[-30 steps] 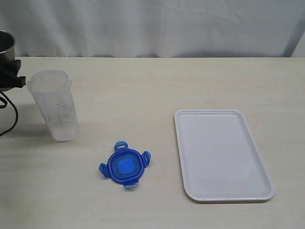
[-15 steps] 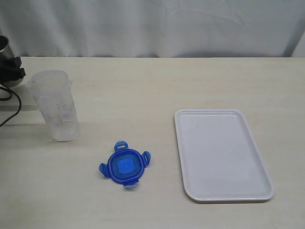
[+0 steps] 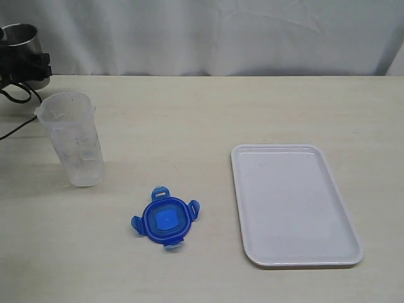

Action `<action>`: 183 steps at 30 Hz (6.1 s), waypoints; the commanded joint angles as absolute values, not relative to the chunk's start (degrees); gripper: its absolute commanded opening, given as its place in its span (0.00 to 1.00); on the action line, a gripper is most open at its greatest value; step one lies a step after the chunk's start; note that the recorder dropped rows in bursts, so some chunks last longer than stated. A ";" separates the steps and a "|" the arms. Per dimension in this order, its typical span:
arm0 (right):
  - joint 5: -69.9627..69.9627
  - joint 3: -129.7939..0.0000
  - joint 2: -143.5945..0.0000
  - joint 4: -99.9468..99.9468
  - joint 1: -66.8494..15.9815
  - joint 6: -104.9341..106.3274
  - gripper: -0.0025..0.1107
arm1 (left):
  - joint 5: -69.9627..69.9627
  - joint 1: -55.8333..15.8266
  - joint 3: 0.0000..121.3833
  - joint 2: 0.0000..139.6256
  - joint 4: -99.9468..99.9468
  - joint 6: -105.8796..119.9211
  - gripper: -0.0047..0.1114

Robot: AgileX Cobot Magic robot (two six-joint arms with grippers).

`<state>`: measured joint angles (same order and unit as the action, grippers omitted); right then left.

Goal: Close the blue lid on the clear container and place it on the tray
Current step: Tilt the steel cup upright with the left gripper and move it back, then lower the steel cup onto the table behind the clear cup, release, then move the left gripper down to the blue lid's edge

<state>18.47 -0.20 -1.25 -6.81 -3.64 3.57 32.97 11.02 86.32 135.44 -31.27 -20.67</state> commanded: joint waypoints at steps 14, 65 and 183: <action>18.26 0.00 -1.28 -6.78 -3.87 3.48 0.06 | 37.16 9.94 88.11 140.46 -31.09 -21.31 0.04; 18.26 0.00 -1.28 -6.78 -3.87 3.48 0.06 | 25.03 9.94 88.11 139.81 -39.96 -27.57 0.95; 18.26 0.00 -1.28 -6.78 -3.87 3.48 0.06 | -10.78 -36.73 33.39 81.95 31.99 8.93 0.95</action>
<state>18.47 -0.20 -1.25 -6.81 -3.64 3.57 -11.61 -36.42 33.53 79.90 31.19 9.28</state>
